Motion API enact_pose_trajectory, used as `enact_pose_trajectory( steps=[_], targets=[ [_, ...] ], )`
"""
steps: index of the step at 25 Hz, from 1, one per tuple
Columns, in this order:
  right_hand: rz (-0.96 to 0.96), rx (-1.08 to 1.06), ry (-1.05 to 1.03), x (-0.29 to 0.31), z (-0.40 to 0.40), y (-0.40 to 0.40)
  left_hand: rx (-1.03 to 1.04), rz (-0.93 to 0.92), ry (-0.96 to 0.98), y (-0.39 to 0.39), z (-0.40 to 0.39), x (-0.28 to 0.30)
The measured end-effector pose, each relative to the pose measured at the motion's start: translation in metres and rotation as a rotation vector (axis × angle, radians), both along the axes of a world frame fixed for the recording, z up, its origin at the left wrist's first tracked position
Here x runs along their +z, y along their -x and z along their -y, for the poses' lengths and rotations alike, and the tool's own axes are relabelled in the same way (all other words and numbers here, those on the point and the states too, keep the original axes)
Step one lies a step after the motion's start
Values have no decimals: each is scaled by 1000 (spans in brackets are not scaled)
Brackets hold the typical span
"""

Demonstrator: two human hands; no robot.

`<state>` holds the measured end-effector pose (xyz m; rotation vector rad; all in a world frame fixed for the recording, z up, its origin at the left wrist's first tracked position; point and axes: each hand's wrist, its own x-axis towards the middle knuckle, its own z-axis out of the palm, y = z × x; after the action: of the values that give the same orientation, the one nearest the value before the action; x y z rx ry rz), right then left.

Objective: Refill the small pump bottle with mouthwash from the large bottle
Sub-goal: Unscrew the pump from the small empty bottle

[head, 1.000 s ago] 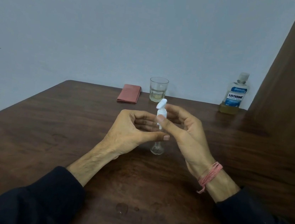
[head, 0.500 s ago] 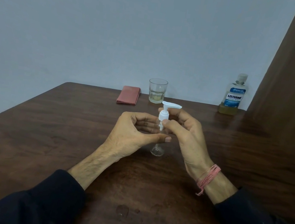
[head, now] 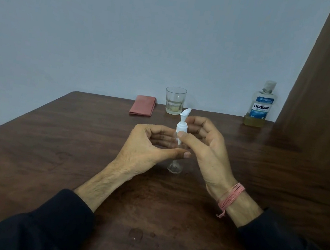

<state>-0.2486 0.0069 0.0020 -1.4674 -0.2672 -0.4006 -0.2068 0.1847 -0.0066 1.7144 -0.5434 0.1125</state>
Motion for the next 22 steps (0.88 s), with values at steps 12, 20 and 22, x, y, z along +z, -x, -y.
enact_pose_trajectory(
  steps=[12, 20, 22],
  targets=[
    [-10, -18, 41, 2, -1, 2, 6, 6, 0, -2, -1, -1],
    [-32, -45, 31, 1, 1, -2, 7, 4, -13, -4, -1, -2],
    [-41, -16, 33, 3, 0, 1, 9, -13, -16, -5, 0, -2]
  ],
)
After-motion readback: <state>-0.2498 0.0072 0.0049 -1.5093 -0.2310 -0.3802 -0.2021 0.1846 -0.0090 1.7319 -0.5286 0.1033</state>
